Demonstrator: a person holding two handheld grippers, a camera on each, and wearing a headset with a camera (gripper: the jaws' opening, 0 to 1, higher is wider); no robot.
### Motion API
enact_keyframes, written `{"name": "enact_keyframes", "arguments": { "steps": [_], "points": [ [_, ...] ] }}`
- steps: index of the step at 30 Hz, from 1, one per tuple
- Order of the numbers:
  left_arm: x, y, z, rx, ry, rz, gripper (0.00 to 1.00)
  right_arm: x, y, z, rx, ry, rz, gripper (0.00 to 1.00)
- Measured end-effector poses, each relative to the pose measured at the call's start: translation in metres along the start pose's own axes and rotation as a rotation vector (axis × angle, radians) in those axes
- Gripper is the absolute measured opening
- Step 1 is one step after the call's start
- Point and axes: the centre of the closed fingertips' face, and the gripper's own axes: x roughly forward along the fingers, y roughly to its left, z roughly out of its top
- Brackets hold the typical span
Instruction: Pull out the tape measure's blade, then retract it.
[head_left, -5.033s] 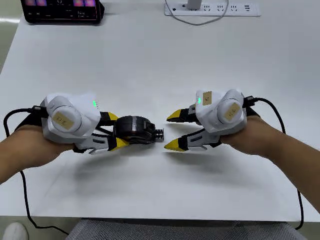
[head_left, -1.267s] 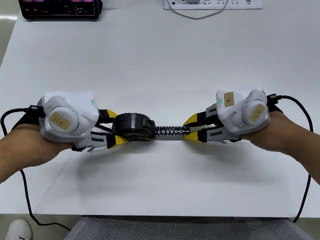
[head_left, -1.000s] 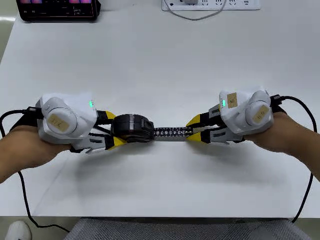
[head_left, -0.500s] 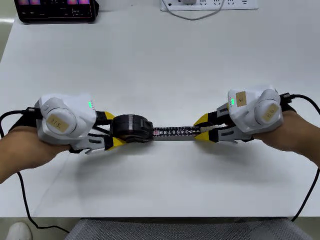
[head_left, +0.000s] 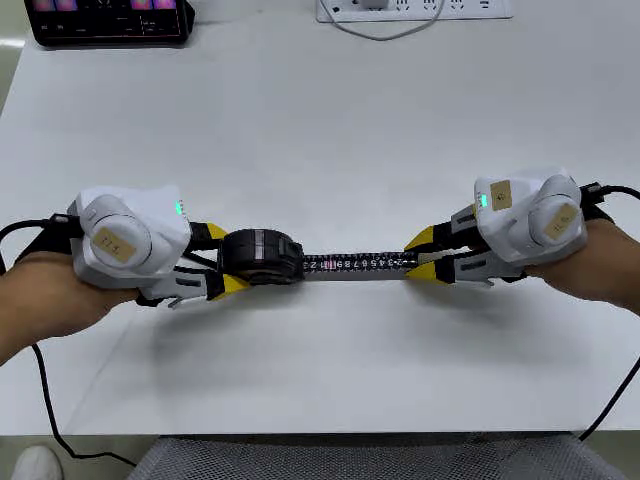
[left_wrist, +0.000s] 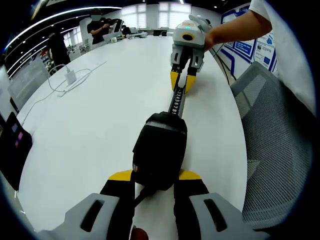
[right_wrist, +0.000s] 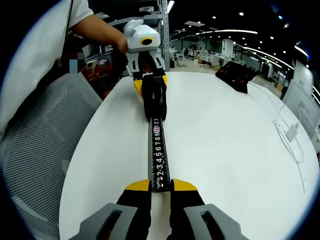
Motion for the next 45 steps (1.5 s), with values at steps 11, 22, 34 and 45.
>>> {"name": "enact_keyframes", "arguments": {
  "steps": [11, 22, 34, 45],
  "points": [
    [0.0, 0.0, 0.0, 0.004, 0.004, 0.0, 0.24, -0.009, -0.001, -0.011, 0.016, 0.018, -0.005, 0.1],
    [0.0, 0.0, 0.0, 0.004, 0.005, -0.001, 0.24, -0.02, 0.0, -0.023, 0.043, 0.031, -0.016, 0.1],
    [0.0, -0.001, 0.0, 0.009, 0.011, -0.002, 0.24, -0.026, 0.001, -0.033, 0.054, 0.05, -0.01, 0.1],
    [0.0, -0.001, 0.0, 0.008, 0.01, -0.001, 0.25, -0.037, 0.0, -0.044, 0.062, 0.068, -0.017, 0.09]
  ]
}}
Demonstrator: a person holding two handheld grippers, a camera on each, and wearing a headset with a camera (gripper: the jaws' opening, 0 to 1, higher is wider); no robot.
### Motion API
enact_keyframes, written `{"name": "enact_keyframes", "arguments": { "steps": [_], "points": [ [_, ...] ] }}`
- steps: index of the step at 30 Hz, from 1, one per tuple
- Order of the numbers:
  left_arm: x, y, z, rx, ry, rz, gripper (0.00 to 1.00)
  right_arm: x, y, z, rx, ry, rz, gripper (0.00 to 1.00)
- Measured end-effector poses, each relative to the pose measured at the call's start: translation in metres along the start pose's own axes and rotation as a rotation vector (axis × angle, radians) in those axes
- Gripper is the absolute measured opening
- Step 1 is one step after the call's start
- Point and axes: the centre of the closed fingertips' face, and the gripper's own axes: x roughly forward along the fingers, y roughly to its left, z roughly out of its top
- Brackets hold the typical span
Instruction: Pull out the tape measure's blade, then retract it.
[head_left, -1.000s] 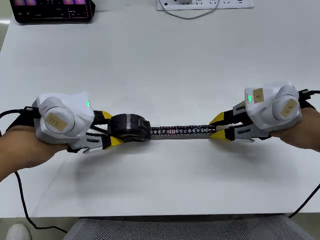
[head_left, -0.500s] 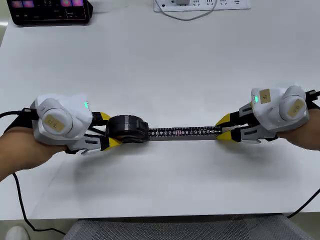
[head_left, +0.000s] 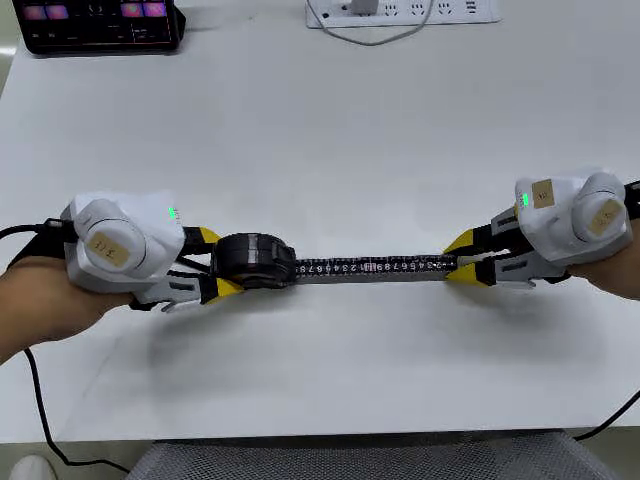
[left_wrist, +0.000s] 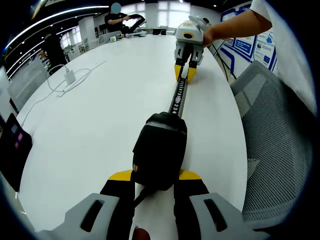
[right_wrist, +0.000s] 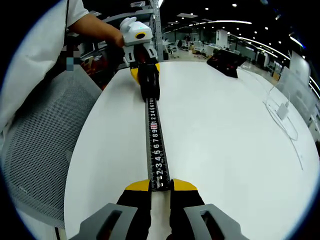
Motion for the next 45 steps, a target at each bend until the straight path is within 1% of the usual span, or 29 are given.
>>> {"name": "enact_keyframes", "arguments": {
  "steps": [16, 23, 34, 41, 45],
  "points": [
    [0.0, 0.0, 0.0, 0.004, 0.002, -0.004, 0.25, -0.01, 0.002, -0.012, 0.023, 0.01, -0.008, 0.09],
    [0.0, 0.0, 0.0, 0.007, 0.005, -0.004, 0.25, -0.015, 0.002, -0.018, 0.026, 0.024, -0.008, 0.09],
    [0.0, 0.0, 0.0, 0.011, 0.006, -0.004, 0.25, -0.026, 0.002, -0.031, 0.025, 0.059, -0.007, 0.09],
    [0.0, -0.001, 0.001, 0.013, 0.012, -0.003, 0.25, -0.032, 0.001, -0.038, 0.032, 0.068, -0.01, 0.09],
    [0.0, -0.001, 0.001, 0.012, 0.013, -0.002, 0.25, -0.032, 0.002, -0.038, 0.038, 0.069, -0.013, 0.09]
  ]
}}
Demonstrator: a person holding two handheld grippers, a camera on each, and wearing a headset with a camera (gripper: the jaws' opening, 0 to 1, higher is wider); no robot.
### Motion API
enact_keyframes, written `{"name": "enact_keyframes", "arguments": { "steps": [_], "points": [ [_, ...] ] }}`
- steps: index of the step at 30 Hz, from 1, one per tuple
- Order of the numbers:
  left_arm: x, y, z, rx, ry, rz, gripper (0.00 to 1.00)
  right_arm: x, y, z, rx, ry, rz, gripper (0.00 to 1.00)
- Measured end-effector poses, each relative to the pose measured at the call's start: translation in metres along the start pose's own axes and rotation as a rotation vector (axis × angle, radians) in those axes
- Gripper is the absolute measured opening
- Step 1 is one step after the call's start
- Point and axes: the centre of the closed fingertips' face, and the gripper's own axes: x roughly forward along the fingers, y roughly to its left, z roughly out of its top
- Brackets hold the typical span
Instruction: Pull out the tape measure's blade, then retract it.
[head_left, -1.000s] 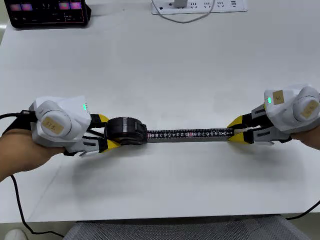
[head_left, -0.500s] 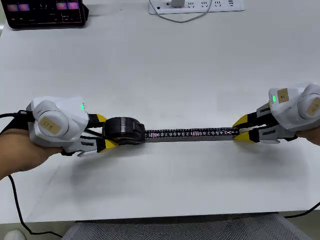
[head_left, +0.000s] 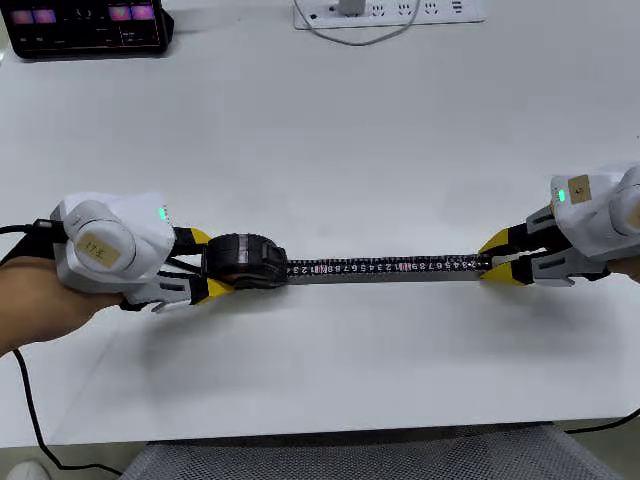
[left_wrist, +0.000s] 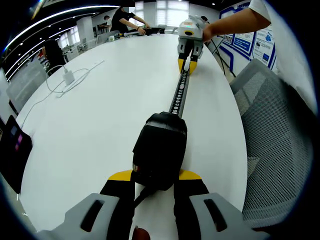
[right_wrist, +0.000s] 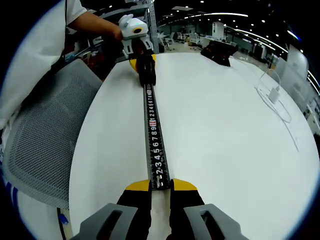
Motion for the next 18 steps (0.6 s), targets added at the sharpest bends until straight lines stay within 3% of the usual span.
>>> {"name": "enact_keyframes", "arguments": {
  "steps": [10, 18],
  "points": [
    [0.0004, 0.0006, 0.0012, -0.04, 0.002, 0.014, 0.26, 0.0015, -0.0009, 0.0022, 0.021, 0.009, -0.011, 0.11],
    [0.0004, 0.0012, 0.0021, -0.034, -0.003, 0.011, 0.26, 0.0019, -0.0004, 0.0024, 0.005, 0.023, -0.016, 0.11]
  ]
}}
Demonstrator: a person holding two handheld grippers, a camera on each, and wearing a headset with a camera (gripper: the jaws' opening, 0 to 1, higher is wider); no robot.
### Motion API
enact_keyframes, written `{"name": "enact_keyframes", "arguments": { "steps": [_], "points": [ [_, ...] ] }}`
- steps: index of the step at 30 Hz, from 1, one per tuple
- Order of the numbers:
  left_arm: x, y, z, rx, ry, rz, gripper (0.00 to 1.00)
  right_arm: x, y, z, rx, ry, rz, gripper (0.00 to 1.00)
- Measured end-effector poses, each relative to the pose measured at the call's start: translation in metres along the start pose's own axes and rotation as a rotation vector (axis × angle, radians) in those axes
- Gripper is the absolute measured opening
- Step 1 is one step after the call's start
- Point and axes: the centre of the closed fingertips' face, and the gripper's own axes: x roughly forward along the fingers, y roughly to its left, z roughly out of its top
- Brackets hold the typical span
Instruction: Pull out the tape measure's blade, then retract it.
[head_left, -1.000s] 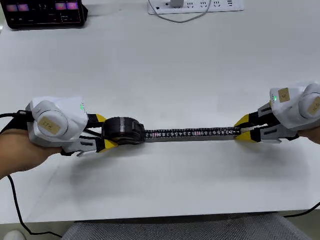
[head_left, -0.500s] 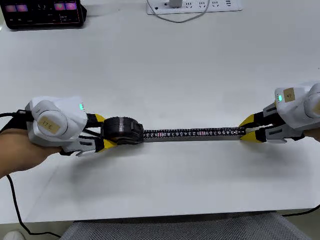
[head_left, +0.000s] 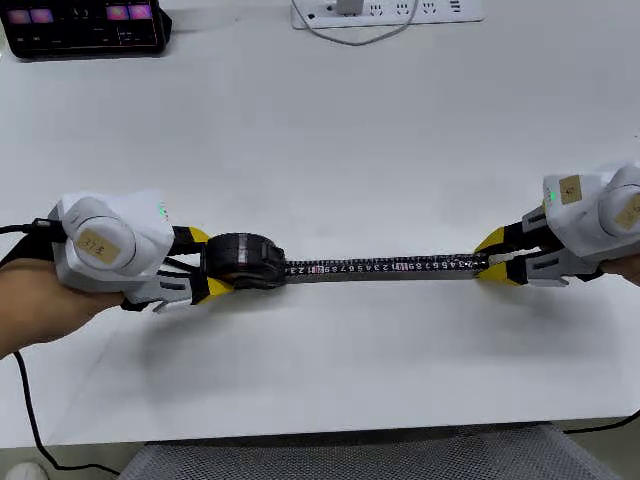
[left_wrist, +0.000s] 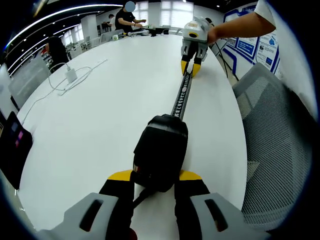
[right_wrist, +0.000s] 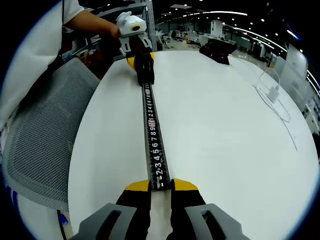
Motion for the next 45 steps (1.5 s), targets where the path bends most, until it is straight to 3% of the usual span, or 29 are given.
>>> {"name": "enact_keyframes", "arguments": {
  "steps": [25, 27, 45],
  "points": [
    [0.001, -0.002, 0.0, 0.011, 0.006, -0.001, 0.33, -0.001, 0.0, 0.002, 0.041, -0.01, 0.001, 0.17],
    [-0.001, -0.003, 0.002, -0.006, -0.006, -0.009, 0.36, -0.002, 0.002, 0.006, 0.098, -0.035, 0.009, 0.2],
    [-0.024, 0.001, 0.007, -0.107, -0.072, 0.053, 0.47, -0.021, 0.011, 0.01, 0.173, -0.075, -0.05, 0.35]
  ]
}}
